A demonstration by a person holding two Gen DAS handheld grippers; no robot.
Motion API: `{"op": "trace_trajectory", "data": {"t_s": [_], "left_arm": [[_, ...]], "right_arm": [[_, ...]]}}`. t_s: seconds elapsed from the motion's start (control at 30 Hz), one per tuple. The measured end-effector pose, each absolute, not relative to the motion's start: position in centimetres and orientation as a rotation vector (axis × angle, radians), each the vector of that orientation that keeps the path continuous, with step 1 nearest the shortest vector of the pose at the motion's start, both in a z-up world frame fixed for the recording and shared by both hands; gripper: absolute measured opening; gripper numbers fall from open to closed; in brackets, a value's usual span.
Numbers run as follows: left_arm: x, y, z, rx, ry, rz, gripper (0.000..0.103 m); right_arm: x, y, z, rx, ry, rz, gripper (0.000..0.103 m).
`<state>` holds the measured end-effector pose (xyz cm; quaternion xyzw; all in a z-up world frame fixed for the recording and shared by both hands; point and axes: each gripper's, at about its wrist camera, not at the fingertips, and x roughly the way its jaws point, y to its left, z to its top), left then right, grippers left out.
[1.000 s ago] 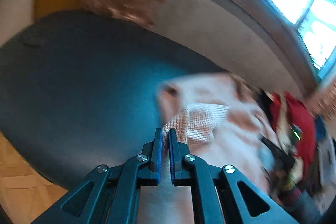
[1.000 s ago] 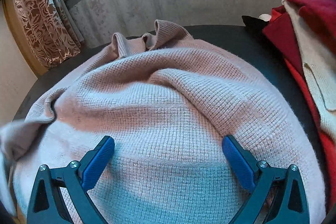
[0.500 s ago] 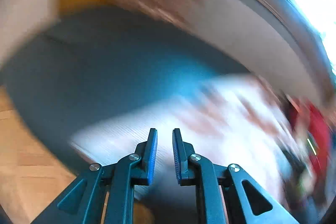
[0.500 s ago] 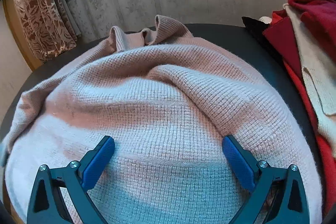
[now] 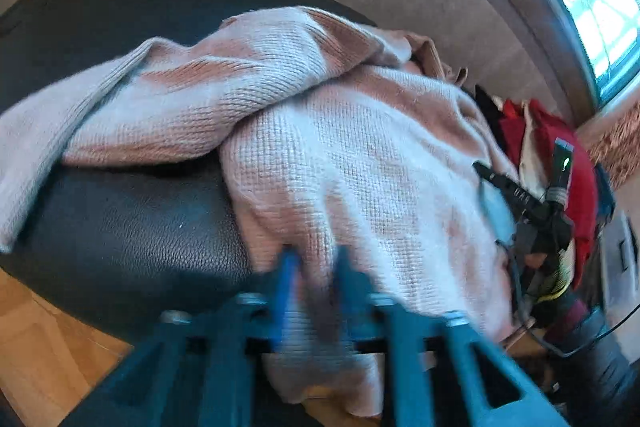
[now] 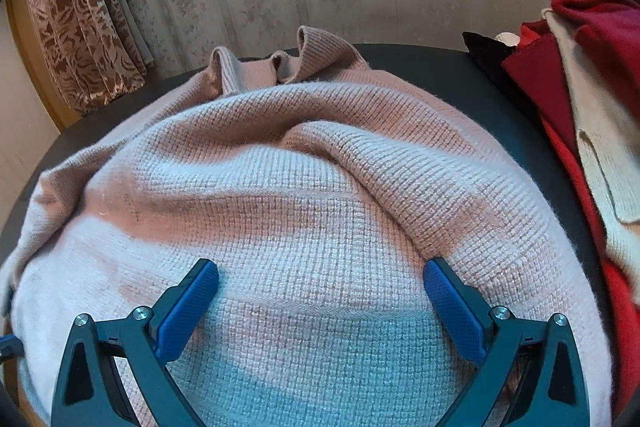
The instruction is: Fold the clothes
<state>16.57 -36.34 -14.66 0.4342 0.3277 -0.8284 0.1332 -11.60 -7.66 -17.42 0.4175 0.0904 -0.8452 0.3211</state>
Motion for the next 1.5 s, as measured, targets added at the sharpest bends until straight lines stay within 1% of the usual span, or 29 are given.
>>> {"op": "trace_trajectory", "data": {"t_s": [0.1, 0.23, 0.3, 0.37, 0.4, 0.47, 0.53, 0.67, 0.77, 0.8, 0.9, 0.93, 0.97, 1.0, 1.1, 1.13, 1.2, 1.27, 1.3, 1.33, 1.4, 1.47, 1.5], "left_arm": [[17.3, -37.2, -14.3, 1.262, 0.941, -2.370, 0.006], [20.6, -38.1, -11.6, 1.239, 0.888, -2.368, 0.005], [21.7, -38.0, -10.4, 1.264, 0.812, -2.363, 0.002], [22.4, -38.6, -10.7, 1.298, 0.695, -2.239, 0.000], [22.8, -39.2, -11.1, 1.299, 0.676, -2.176, 0.000], [24.0, -40.4, -11.0, 1.232, 0.787, -2.182, 0.000], [23.6, -40.3, -10.3, 1.180, 0.808, -2.237, 0.002], [19.2, -38.1, -8.8, 1.202, 0.659, -2.392, 0.006], [15.2, -37.1, -8.6, 1.225, 0.622, -2.459, 0.010], [13.7, -36.7, -8.6, 1.237, 0.581, -2.470, 0.011], [9.3, -35.4, -8.5, 1.273, 0.366, -2.517, 0.012], [8.0, -35.0, -8.5, 1.284, 0.290, -2.530, 0.013], [6.9, -34.7, -8.4, 1.295, 0.211, -2.544, 0.018], [5.9, -34.3, -8.4, 1.304, 0.124, -2.564, 0.020], [3.2, -33.2, -8.5, 1.330, -0.132, -2.625, 0.021], [2.5, -33.0, -8.8, 1.346, -0.192, -2.631, 0.024], [0.8, -33.0, -9.8, 1.402, -0.313, -2.625, 0.024], [-0.8, -34.1, -11.1, 1.461, -0.329, -2.600, 0.024], [-1.4, -34.9, -11.6, 1.485, -0.287, -2.585, 0.022], [-1.9, -36.0, -12.0, 1.499, -0.215, -2.579, 0.009], [-2.4, -37.8, -11.9, 1.474, -0.088, -2.588, 0.007], [-2.6, -40.4, -10.8, 1.370, 0.047, -2.573, 0.003], [-2.7, -42.1, -10.3, 1.330, 0.125, -2.549, 0.003]], "right_arm": [[-11.7, -7.5, -17.4, 1.097, 0.222, -2.215, 0.103], [-11.6, -7.6, -17.4, 1.101, 0.228, -2.207, 0.103], [-11.4, -7.8, -17.4, 1.104, 0.252, -2.208, 0.103], [-11.1, -8.0, -17.4, 1.106, 0.274, -2.211, 0.103], [-11.0, -8.0, -17.4, 1.108, 0.285, -2.213, 0.103], [-10.6, -8.2, -17.4, 1.110, 0.307, -2.216, 0.103], [-10.1, -8.1, -17.4, 1.102, 0.319, -2.214, 0.103], [-9.8, -7.7, -17.3, 1.091, 0.294, -2.203, 0.103], [-9.9, -7.5, -17.3, 1.088, 0.277, -2.195, 0.103], [-10.0, -7.4, -17.3, 1.089, 0.269, -2.191, 0.103], [-10.1, -7.2, -17.3, 1.086, 0.244, -2.181, 0.103], [-10.2, -7.1, -17.3, 1.084, 0.237, -2.180, 0.103], [-10.2, -7.0, -17.3, 1.082, 0.229, -2.178, 0.103], [-10.2, -6.9, -17.3, 1.079, 0.222, -2.176, 0.103], [-10.3, -6.7, -17.3, 1.073, 0.200, -2.171, 0.103], [-10.3, -6.6, -17.3, 1.070, 0.193, -2.170, 0.103], [-10.4, -6.5, -17.3, 1.066, 0.178, -2.166, 0.103], [-10.4, -6.3, -17.3, 1.062, 0.165, -2.163, 0.103], [-10.5, -6.2, -17.3, 1.060, 0.160, -2.160, 0.103], [-10.6, -6.2, -17.3, 1.059, 0.157, -2.158, 0.103], [-10.6, -6.1, -17.3, 1.058, 0.156, -2.158, 0.103], [-10.6, -6.1, -17.3, 1.057, 0.157, -2.158, 0.103], [-10.6, -6.1, -17.3, 1.057, 0.158, -2.158, 0.103]]}}
